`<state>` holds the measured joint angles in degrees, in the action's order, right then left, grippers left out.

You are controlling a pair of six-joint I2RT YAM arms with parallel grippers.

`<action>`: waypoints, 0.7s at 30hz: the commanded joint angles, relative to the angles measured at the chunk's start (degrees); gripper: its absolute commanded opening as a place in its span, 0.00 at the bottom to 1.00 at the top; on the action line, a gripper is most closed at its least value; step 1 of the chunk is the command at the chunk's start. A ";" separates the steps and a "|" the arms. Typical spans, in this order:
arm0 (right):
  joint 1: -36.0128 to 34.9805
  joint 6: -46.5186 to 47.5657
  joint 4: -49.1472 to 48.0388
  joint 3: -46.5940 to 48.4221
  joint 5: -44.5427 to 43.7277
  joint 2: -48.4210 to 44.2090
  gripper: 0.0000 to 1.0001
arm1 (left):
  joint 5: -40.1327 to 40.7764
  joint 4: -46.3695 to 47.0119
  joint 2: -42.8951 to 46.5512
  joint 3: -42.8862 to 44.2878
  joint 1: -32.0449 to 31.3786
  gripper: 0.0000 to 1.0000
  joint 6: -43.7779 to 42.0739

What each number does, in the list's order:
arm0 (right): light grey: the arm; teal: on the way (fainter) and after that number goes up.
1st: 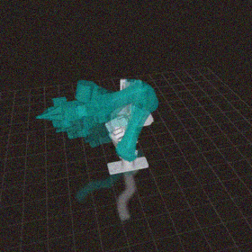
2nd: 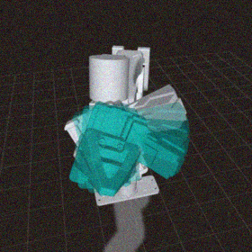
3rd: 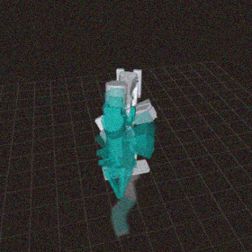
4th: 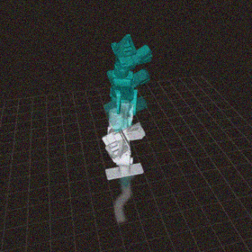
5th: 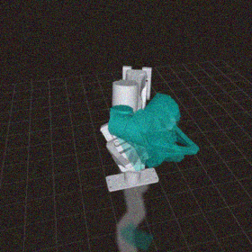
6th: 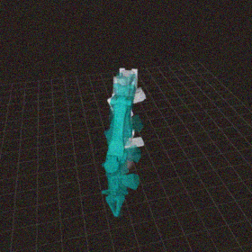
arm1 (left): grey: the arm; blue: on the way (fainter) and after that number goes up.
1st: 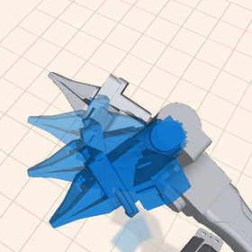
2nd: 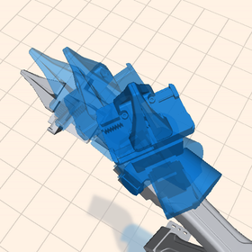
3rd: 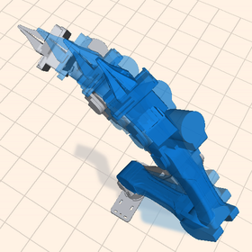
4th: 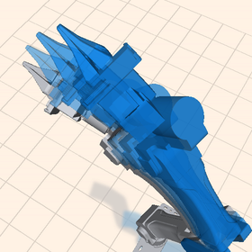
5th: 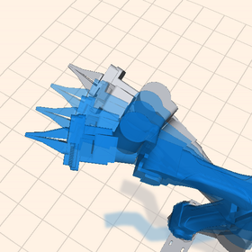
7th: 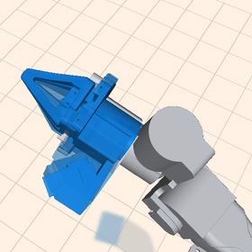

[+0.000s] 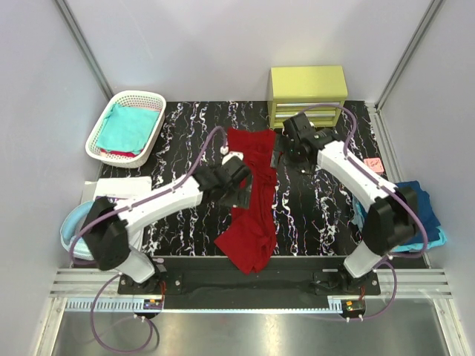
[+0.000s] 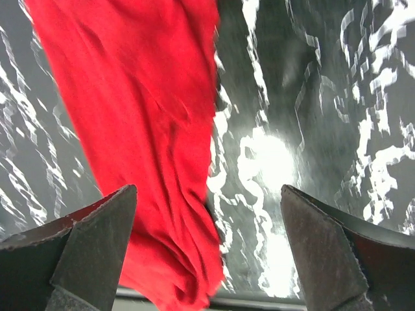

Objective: Fold and stack the t-shirts
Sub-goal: Rotate the tshirt 90 degrees

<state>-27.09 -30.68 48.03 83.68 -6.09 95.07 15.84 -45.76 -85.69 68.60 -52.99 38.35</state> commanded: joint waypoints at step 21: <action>-1.47 -0.44 -9.80 -3.89 2.04 8.61 0.72 | -9.60 8.22 -33.23 26.69 15.90 0.68 -14.53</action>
<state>-28.29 -31.07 42.39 72.36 -6.11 98.06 6.35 -39.20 -122.61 98.32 -39.20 24.56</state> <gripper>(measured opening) 0.794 0.678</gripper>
